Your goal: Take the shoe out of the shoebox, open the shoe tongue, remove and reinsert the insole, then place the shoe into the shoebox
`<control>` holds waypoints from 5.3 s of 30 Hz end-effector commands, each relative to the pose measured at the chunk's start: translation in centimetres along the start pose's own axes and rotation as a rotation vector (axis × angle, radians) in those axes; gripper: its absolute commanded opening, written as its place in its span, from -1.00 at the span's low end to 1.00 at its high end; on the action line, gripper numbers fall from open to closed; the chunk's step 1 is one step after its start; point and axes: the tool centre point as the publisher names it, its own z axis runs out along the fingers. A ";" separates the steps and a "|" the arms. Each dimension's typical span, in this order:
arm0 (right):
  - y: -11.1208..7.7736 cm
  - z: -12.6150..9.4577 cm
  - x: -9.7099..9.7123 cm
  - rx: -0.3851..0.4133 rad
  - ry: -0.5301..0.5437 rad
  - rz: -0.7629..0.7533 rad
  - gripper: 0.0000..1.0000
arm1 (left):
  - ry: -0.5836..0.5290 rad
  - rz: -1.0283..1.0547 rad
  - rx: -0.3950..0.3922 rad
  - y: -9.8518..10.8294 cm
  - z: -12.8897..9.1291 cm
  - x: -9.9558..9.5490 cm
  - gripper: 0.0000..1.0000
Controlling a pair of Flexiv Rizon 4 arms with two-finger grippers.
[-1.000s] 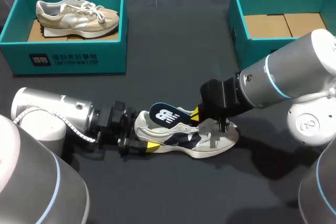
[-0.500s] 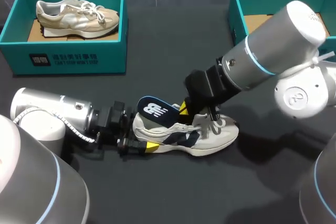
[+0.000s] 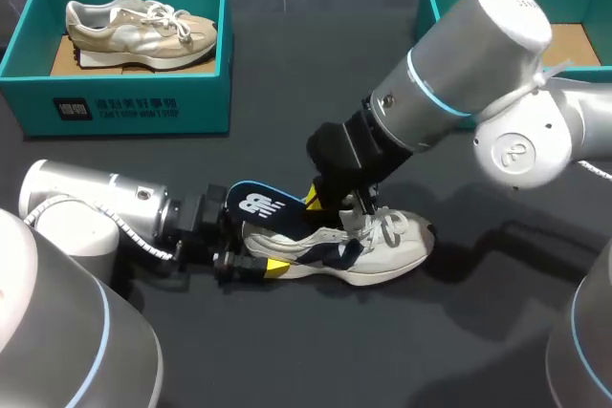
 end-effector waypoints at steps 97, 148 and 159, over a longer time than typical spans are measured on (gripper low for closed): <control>5.8 2.0 -0.3 -0.123 0.200 0.411 -1.00 | -0.002 0.000 0.000 0.1 0.1 0.1 -1.00; 13.3 -16.4 -0.1 -0.645 0.085 0.249 -1.00 | -0.002 0.000 0.000 0.1 0.1 0.1 -1.00; 13.0 -19.5 1.4 -0.717 0.092 0.352 -1.00 | -0.002 0.000 0.000 0.1 0.1 0.1 -1.00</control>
